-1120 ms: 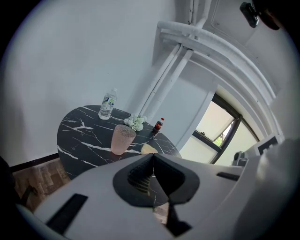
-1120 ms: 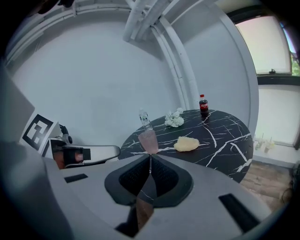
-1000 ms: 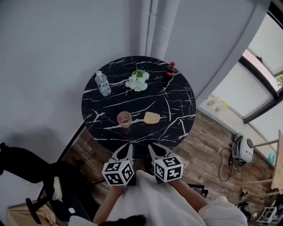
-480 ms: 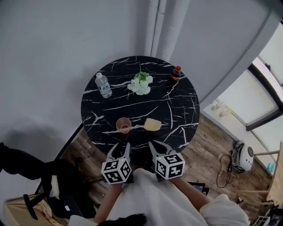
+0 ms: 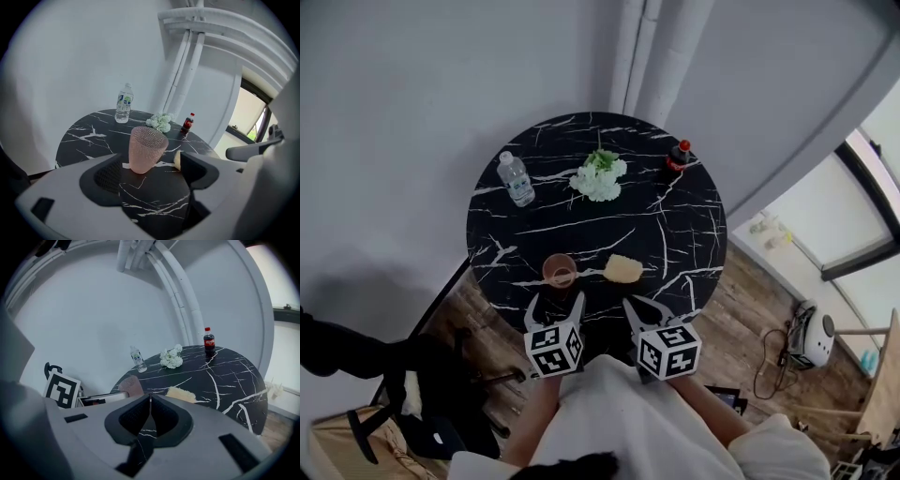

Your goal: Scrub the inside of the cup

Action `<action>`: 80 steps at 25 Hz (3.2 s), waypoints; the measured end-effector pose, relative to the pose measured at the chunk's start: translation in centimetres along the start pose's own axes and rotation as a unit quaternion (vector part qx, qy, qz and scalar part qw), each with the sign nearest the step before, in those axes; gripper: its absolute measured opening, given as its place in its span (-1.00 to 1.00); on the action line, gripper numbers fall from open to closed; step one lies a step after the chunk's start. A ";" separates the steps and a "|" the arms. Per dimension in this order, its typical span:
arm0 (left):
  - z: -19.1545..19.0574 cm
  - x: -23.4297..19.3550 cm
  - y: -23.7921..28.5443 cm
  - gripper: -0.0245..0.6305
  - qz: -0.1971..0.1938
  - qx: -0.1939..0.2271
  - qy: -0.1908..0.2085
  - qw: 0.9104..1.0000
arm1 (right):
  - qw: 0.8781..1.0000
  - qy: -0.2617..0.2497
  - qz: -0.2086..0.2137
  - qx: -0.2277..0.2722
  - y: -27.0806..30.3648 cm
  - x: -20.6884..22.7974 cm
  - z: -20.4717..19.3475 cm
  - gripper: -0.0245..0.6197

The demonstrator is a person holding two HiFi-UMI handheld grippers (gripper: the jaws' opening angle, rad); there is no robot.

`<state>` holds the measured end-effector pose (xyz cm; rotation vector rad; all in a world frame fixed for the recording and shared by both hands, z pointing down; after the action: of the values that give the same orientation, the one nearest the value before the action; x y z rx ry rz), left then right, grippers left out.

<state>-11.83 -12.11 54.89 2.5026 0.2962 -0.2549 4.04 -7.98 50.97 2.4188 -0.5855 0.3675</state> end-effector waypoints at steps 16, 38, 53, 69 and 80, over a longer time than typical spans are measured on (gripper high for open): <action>-1.8 -1.1 5.2 0.25 0.040 -0.052 0.027 0.997 | 0.999 0.006 -0.047 -0.011 0.0 4.0 0.9 -0.81; -1.3 -1.3 8.2 0.24 0.041 -0.027 0.041 0.998 | 0.996 0.003 -0.080 -0.027 -0.5 6.4 0.9 -0.81; 0.4 0.0 5.7 0.18 0.008 -0.004 0.110 0.994 | 0.998 -0.009 -0.058 -0.021 -0.1 6.4 1.4 -0.81; 2.3 2.5 -0.6 0.17 -0.043 0.014 0.136 0.990 | 0.961 -0.218 0.082 -0.151 4.2 4.7 -0.4 -0.52; 4.0 2.4 -2.8 0.17 -0.018 0.024 0.133 0.991 | 0.871 -0.410 0.103 -0.251 7.7 6.5 -2.5 -0.39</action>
<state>-10.71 -11.84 49.61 2.5810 0.4474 0.0607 5.57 -13.96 59.24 1.9123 -1.1365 -0.7049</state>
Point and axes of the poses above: the fingertips, and each gripper's own axes: y forward along the fingers, x to its right, z out of its top, the point moved 3 cm from there along -y, backward along the fingers, and after that the axes turned 4 degrees about z, right-handed, at the moved point
